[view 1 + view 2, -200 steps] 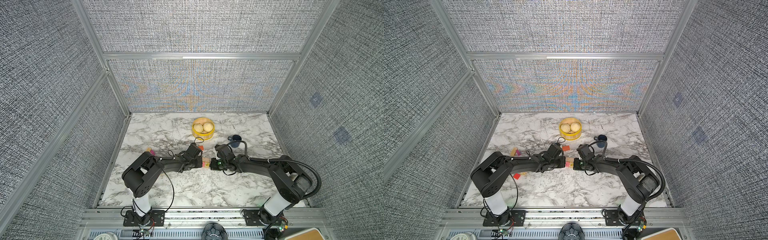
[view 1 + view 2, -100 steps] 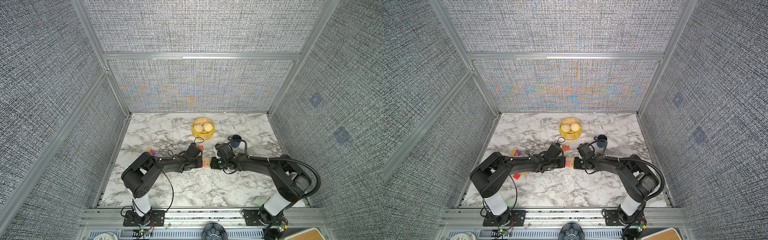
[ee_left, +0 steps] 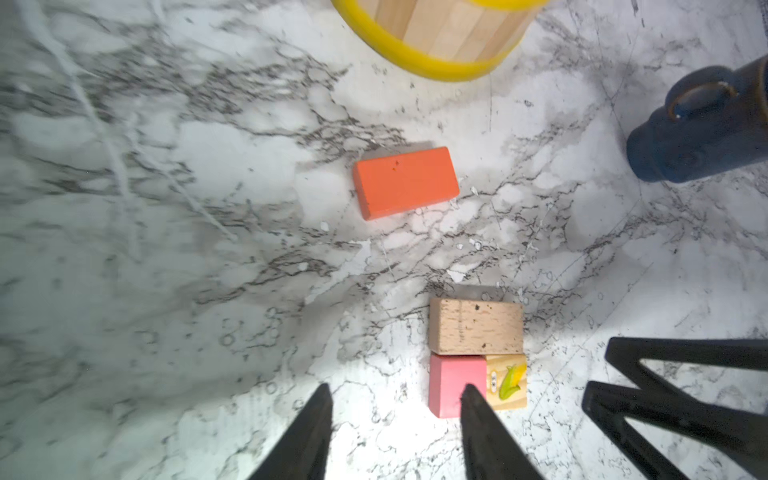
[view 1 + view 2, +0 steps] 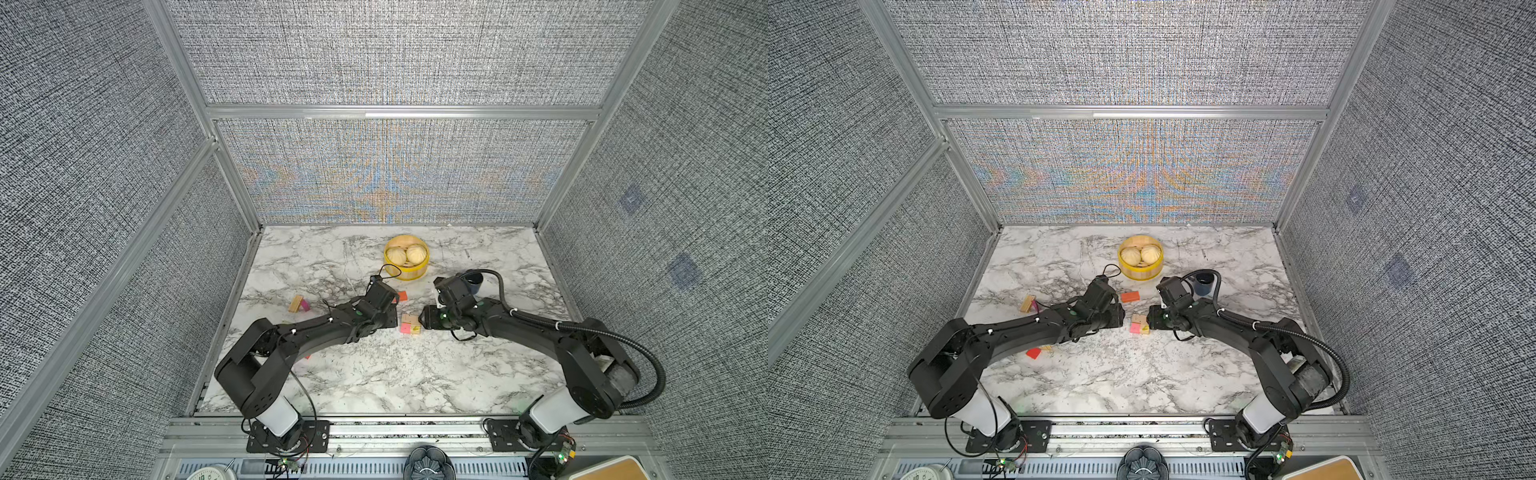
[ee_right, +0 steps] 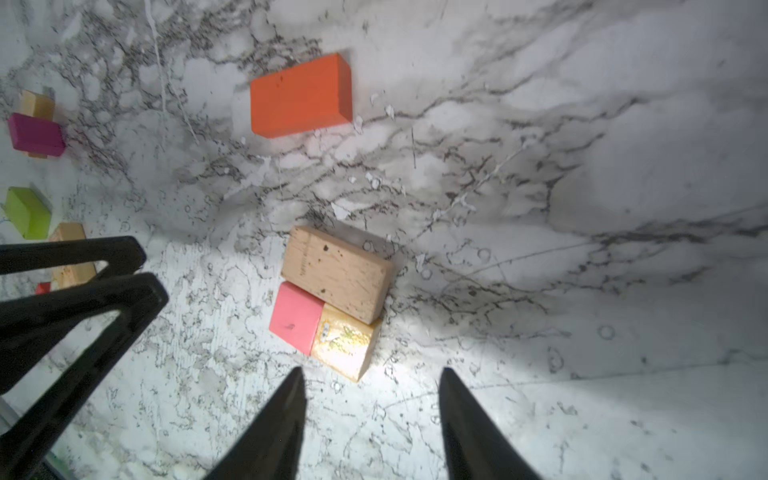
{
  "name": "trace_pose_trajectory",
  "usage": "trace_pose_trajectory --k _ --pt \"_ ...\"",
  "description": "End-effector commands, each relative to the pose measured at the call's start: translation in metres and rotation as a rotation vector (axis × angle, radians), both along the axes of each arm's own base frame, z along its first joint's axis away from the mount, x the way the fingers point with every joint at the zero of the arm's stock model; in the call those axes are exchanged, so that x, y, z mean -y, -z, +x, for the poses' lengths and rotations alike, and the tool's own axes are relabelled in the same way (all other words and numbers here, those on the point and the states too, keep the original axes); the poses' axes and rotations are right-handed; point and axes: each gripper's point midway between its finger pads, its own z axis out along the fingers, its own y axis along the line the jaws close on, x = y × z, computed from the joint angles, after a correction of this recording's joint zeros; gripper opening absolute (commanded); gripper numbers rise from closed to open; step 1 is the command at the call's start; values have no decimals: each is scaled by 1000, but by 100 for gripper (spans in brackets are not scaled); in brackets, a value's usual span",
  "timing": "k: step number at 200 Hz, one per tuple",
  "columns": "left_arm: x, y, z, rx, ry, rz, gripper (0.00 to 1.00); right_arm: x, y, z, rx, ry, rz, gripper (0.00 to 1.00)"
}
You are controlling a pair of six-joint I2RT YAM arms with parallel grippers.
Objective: Build the wood block tower
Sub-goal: 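Withdraw the left arm while the right gripper moves to the orange block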
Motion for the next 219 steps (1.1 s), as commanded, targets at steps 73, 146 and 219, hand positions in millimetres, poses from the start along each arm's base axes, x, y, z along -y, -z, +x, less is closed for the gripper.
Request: trace_pose_trajectory --k 73,146,219 --pt "-81 -28 -21 88 -144 141 100 -32 -17 46 23 -99 -111 97" --pt "-137 -22 -53 140 -248 152 100 -71 0 83 -2 -150 -165 99" --pt "-162 -11 -74 131 -296 146 100 -86 25 98 -24 -140 -252 97"
